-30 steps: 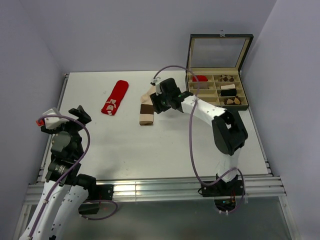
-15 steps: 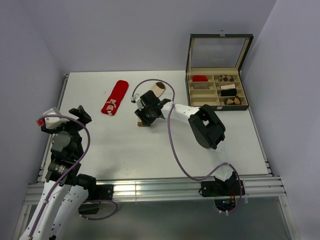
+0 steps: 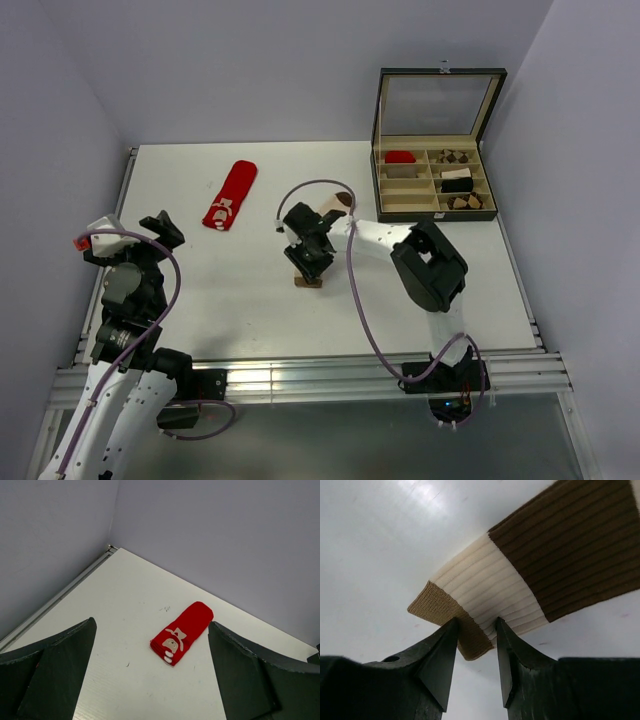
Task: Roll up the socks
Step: Move the sock to the center of the board.
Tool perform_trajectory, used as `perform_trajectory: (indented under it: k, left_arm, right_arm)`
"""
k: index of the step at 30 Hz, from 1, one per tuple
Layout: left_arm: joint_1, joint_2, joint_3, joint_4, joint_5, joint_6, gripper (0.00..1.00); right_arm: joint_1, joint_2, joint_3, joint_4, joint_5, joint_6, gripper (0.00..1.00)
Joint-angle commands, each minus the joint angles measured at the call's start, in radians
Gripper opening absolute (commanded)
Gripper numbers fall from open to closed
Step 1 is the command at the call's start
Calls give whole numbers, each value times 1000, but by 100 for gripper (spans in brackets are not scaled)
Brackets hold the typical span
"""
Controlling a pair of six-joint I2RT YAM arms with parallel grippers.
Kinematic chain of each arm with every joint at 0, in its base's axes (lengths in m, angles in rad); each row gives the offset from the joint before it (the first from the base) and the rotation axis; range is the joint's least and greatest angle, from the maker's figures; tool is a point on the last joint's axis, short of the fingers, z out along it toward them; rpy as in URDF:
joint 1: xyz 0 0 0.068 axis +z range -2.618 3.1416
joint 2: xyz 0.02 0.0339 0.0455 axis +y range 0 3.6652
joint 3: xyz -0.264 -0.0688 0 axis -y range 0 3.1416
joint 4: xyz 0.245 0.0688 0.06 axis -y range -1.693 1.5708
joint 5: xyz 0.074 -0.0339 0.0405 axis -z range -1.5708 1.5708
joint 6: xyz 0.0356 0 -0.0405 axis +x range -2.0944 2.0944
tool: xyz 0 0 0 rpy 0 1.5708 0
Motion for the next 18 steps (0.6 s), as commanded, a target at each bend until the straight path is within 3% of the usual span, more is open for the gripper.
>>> perform_trajectory:
  k: [1,7,10,14,18]
  left_arm:
    - [6,4,3,7,21,1,100]
    - [6,-1,0,7,21,1,99]
    - [6,-1,0,4,22,2,99]
    - [6,-3,0,2,21,1,100]
    - [6,-1,-1,4,24,2,100]
  right_arm:
    - [55,-37,13,-150,-106,131,44]
    - [147,29,162,-112,-190,243,44]
    - [161,40,228,-92,-131,240,45]
    - [144,-11,266,-71,-13,211,46]
    - [44,-64,193,-9,32,199,46]
